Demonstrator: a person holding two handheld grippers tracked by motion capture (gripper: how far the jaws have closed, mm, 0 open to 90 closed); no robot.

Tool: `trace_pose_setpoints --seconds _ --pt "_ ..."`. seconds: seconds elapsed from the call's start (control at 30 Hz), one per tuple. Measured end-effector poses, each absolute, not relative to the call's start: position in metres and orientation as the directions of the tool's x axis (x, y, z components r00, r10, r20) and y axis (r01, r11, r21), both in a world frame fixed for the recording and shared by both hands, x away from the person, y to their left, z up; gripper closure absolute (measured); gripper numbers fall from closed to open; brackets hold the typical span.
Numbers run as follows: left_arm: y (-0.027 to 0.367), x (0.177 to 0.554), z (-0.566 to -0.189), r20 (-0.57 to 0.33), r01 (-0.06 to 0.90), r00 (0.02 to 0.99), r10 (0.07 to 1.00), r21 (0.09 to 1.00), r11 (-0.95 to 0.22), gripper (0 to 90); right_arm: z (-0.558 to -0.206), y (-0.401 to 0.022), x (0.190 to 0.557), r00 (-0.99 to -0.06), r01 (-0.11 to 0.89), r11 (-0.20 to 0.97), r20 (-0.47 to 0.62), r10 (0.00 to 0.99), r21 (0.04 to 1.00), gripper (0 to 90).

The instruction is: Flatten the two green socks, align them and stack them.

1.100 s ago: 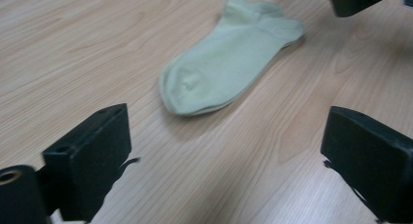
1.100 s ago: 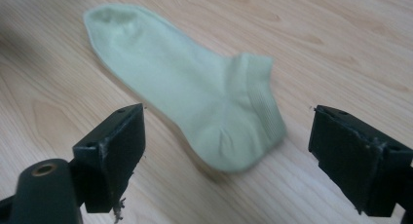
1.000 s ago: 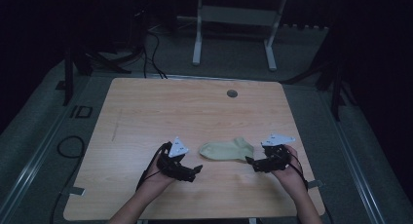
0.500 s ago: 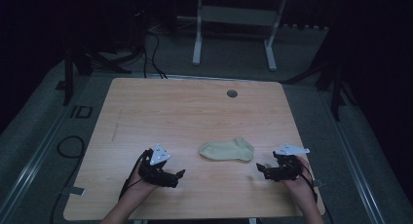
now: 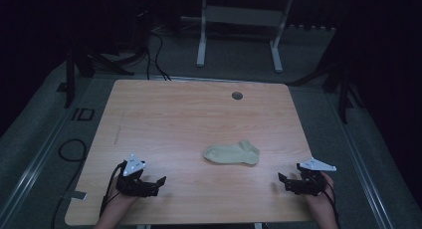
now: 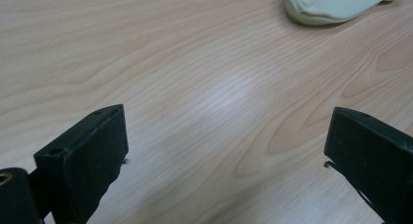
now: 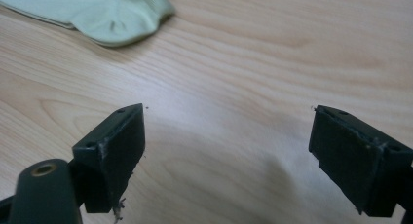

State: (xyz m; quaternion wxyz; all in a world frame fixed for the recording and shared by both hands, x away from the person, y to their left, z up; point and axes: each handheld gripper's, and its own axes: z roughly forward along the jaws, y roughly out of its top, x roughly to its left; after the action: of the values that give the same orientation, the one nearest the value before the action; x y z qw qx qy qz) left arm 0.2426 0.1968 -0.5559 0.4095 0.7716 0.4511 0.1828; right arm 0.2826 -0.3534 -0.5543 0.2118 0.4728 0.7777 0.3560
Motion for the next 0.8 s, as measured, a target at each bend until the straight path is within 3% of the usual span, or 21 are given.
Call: trace_pose_setpoints --seconds 0.17,0.8 --pt "0.209 0.238 -0.556 -0.088 0.55 0.509 0.856 0.798 -0.245 2.3 -0.557 -0.36 0.278 -0.421 0.601 0.268 0.013 0.907 0.753 13.2" --pt "0.247 0.219 -0.567 -0.07 0.625 0.291 0.954 0.769 -0.134 2.3 -0.558 -0.385 0.271 -0.29 0.601 0.17 0.014 0.957 0.781 13.6"
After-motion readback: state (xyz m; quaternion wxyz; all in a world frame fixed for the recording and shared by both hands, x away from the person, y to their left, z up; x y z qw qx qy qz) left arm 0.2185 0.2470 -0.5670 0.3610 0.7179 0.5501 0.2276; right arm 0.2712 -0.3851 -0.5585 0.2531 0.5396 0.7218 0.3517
